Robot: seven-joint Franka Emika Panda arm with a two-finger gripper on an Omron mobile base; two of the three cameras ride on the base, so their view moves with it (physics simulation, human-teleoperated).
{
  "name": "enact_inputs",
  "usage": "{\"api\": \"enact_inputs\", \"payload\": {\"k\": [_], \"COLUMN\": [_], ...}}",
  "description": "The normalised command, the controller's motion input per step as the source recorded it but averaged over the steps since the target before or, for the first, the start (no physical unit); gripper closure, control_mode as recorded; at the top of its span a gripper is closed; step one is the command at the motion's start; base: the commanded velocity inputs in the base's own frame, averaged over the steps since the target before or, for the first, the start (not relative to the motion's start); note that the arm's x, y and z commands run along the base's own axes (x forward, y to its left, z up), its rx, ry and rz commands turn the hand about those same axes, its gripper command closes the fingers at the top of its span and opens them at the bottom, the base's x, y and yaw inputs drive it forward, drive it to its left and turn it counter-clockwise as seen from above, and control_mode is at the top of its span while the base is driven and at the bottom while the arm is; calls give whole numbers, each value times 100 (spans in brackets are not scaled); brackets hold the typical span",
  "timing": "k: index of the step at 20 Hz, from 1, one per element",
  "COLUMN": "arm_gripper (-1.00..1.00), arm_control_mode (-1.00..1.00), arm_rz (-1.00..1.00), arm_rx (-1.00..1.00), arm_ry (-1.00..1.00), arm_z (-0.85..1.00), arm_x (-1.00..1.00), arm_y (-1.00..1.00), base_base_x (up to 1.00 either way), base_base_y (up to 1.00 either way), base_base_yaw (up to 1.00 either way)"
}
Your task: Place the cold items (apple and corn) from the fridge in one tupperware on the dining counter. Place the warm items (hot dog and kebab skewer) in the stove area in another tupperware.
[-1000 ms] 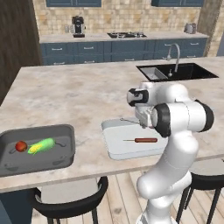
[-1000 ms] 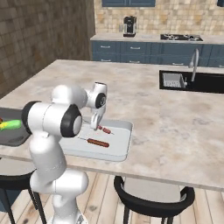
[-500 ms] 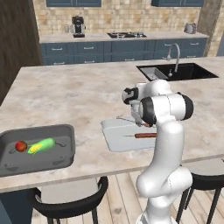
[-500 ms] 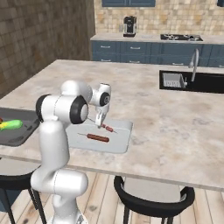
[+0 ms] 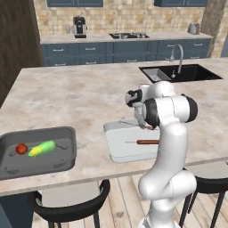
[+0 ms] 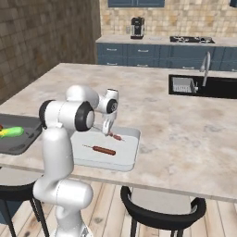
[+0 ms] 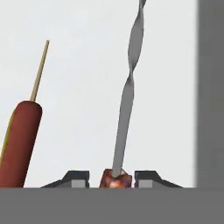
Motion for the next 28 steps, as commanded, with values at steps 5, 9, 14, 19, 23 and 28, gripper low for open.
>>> {"api": "enact_inputs", "payload": {"k": [5,9,14,19,23,28], "arm_gripper": [-100,-100,-100,-100,-100,-100], "arm_control_mode": [-100,-100,-100,-100,-100,-100], "arm_rz": [0,-8,-15,-26,-31,-38], "arm_rx": [0,0,0,0,0,0], "arm_ry": [-6,-10,-11,-9,-8,-9], "arm_z": [-2,43,73,67,54,54], "arm_x": [-17,-40,-56,-68,-76,-80], "arm_y": [-15,-11,0,0,0,3], "base_base_x": [0,0,0,0,0,0], "base_base_y": [0,0,0,0,0,0], "base_base_yaw": [0,0,0,0,0,0]}}
